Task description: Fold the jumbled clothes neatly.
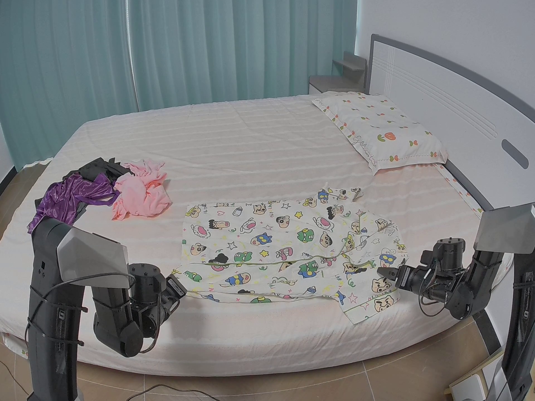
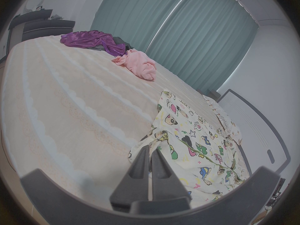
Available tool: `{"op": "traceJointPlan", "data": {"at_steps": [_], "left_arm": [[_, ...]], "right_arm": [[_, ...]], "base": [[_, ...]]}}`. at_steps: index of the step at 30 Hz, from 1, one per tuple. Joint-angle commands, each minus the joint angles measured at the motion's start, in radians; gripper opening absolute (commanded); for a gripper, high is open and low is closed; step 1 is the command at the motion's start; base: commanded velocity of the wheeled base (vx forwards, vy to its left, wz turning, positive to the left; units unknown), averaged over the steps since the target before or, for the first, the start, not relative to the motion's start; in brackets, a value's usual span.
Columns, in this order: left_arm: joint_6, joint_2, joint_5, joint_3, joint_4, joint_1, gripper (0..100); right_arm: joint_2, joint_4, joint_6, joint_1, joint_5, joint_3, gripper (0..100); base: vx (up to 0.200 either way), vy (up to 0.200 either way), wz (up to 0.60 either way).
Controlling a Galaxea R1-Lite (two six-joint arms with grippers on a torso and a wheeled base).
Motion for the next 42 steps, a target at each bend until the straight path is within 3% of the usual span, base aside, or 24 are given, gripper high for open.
{"op": "traceJointPlan", "data": {"at_steps": [1, 3, 6, 9, 16, 33, 34, 42], "left_arm": [[-0.004, 0.001, -0.001, -0.003, -0.002, 0.0, 0], [-0.004, 0.001, -0.001, -0.003, -0.002, 0.0, 0], [-0.006, 0.001, -0.004, -0.008, 0.0, 0.0, 0], [-0.006, 0.001, -0.004, -0.008, 0.0, 0.0, 0], [-0.006, 0.001, -0.004, -0.008, -0.002, 0.0, 0], [-0.007, 0.002, -0.006, -0.008, 0.0, 0.0, 0], [-0.007, 0.002, -0.006, -0.008, 0.0, 0.0, 0], [-0.007, 0.001, -0.006, -0.008, 0.0, -0.002, 0]], "right_arm": [[-0.016, -0.017, -0.019, -0.068, 0.074, 0.054, 100], [-0.013, -0.021, -0.028, -0.076, 0.085, 0.057, 100], [0.019, -0.067, -0.189, -0.151, 0.24, 0.1, 100], [0.03, -0.07, -0.259, -0.163, 0.298, 0.104, 100], [0.084, -0.07, -0.345, -0.113, 0.301, 0.084, 100], [0.159, -0.061, -0.35, -0.036, 0.301, -0.011, 100], [0.159, -0.061, -0.35, -0.036, 0.301, -0.011, 0], [0.142, -0.07, -0.394, -0.042, 0.301, 0.04, 0]], "base": [[0.0, 0.0, 0.0], [0.0, 0.0, 0.0], [0.0, 0.0, 0.0], [0.0, 0.0, 0.0], [0.0, 0.0, 0.0], [0.0, 0.0, 0.0], [0.0, 0.0, 0.0], [0.0, 0.0, 0.0]]}}
